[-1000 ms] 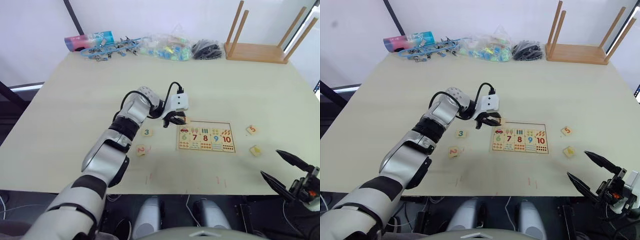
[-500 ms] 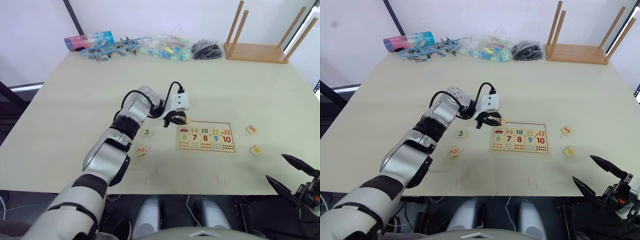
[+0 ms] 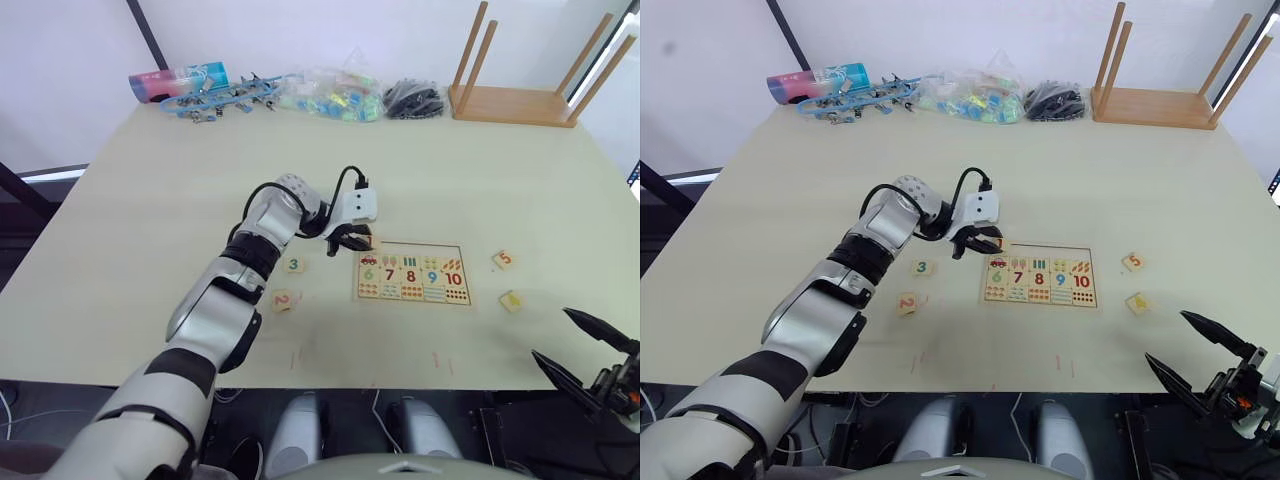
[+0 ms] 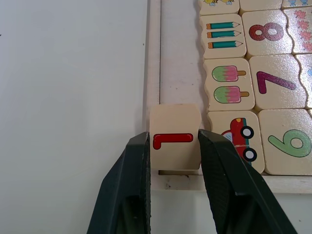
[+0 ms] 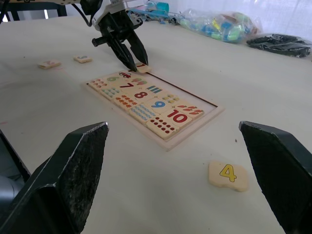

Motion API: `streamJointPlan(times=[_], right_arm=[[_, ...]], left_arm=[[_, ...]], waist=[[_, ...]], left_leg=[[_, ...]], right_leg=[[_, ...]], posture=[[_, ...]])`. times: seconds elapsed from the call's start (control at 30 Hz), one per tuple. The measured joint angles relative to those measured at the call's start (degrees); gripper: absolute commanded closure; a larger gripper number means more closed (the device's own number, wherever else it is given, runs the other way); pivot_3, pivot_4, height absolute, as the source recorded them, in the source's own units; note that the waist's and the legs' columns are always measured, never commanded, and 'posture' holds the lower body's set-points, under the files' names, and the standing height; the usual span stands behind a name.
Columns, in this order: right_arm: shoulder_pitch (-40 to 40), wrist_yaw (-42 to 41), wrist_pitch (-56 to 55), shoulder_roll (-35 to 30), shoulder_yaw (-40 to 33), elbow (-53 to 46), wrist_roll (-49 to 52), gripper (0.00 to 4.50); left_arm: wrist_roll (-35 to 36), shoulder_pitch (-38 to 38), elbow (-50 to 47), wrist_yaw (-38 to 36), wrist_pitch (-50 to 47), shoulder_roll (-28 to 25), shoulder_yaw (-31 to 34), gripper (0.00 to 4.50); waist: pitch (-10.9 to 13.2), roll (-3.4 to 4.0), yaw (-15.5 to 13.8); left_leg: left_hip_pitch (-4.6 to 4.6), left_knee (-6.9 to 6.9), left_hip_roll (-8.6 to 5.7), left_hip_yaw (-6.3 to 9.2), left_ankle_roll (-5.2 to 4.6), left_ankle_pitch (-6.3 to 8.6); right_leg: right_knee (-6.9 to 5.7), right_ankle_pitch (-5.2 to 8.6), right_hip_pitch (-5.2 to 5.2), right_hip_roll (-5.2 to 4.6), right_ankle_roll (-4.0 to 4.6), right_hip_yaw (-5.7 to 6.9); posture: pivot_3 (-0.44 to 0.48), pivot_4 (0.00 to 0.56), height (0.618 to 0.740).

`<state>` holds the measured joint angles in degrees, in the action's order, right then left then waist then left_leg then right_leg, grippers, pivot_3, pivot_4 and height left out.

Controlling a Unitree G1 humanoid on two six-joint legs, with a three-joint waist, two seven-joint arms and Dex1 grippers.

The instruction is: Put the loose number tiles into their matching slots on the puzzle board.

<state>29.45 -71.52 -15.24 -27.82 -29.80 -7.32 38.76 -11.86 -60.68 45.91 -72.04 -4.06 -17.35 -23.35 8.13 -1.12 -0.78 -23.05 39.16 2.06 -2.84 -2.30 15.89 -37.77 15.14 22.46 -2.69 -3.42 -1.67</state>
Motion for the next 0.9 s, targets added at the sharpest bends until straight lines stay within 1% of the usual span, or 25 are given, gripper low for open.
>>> streamJointPlan(times=[0.8, 0.87, 0.9], right_arm=[[0.1, -0.6, -0.9, -0.1, 0.0, 1.1, 0.0, 0.00], [0.1, -0.6, -1.0, -0.1, 0.0, 1.1, 0.0, 0.00], [0.1, -0.7, -1.1, -0.2, 0.0, 1.2, 0.0, 0.00]], left_arm=[[-0.5, 0.0, 0.3, -0.1, 1.1, 0.1, 0.0, 3.53], [-0.6, 0.1, 0.3, -0.1, 1.1, 0.1, -0.1, 2.51], [-0.6, 0.1, 0.3, -0.2, 1.1, 0.1, -0.1, 2.28]], waist=[[0.0, 0.00, 0.0], [0.0, 0.00, 0.0], [0.0, 0.00, 0.0]], left_leg=[[0.00, 0.00, 0.00, 0.00, 0.00, 0.00], [0.00, 0.00, 0.00, 0.00, 0.00, 0.00], [0.00, 0.00, 0.00, 0.00, 0.00, 0.00]], right_leg=[[0.00, 0.00, 0.00, 0.00, 0.00, 0.00], [0.00, 0.00, 0.00, 0.00, 0.00, 0.00], [0.00, 0.00, 0.00, 0.00, 0.00, 0.00]], posture=[[0.000, 0.150, 0.737], [0.000, 0.150, 0.737], [0.000, 0.150, 0.737]])
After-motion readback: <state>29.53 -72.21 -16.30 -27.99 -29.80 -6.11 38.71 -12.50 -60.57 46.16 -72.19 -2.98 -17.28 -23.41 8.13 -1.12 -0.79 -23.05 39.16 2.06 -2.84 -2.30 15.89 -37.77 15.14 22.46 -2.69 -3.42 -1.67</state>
